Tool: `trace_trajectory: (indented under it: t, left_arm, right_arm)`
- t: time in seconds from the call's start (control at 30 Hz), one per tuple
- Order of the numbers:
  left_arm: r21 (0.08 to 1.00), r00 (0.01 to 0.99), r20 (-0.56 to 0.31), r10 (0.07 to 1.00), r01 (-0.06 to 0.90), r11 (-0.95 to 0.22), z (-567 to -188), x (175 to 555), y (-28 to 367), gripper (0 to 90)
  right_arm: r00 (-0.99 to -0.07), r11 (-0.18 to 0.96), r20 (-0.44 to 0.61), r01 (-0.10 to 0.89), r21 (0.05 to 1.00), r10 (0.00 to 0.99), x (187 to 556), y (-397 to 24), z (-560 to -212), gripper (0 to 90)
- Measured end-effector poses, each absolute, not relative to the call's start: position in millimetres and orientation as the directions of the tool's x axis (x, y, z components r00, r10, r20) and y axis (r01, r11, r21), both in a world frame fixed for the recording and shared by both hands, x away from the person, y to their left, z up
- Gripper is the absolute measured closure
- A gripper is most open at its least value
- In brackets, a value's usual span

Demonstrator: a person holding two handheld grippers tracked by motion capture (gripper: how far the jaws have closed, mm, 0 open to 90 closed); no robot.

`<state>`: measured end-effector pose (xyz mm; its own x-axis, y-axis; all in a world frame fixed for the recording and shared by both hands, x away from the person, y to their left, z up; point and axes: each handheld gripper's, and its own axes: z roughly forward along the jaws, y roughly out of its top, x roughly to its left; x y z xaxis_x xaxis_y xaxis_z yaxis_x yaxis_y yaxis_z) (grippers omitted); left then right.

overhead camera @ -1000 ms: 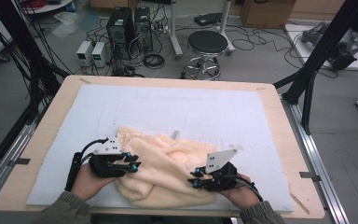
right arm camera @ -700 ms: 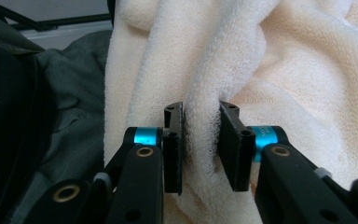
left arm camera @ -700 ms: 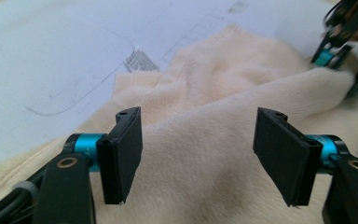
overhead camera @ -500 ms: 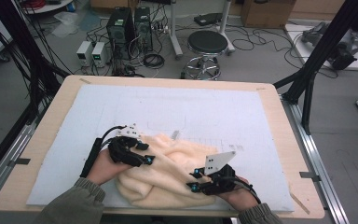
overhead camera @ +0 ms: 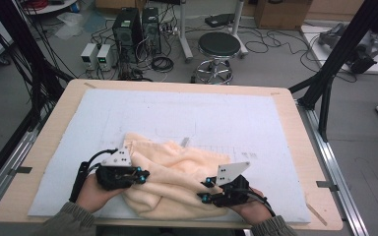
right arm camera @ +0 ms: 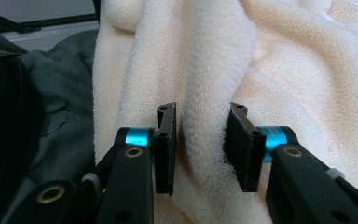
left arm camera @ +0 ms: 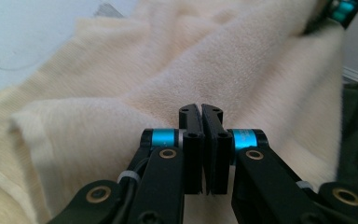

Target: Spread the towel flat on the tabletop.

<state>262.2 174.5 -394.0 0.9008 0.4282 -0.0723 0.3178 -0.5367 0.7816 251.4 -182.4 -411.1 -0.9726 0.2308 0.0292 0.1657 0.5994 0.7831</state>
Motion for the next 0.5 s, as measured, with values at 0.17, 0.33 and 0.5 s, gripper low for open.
trace_trajectory:
  t: [0.17, 0.33, 0.5]
  left_arm:
    - [0.789, 0.897, -0.095, 0.432, 0.333, -0.517, -399, 240, 184, 86.9]
    - [0.782, 0.904, -0.099, 0.415, 0.329, -0.529, -396, 229, 186, 86.4]
    - [0.769, 0.914, -0.136, 0.383, 0.341, -0.541, -392, 230, 190, 82.5]
  right_arm:
    - [-0.967, 0.563, 0.034, 0.177, 0.807, 0.254, 251, -186, -400, 57.9]
    - [-0.945, 0.499, 0.030, 0.198, 0.844, 0.324, 263, -202, -386, 53.2]
    - [-0.922, 0.496, 0.032, 0.236, 0.836, 0.386, 279, -209, -390, 52.4]
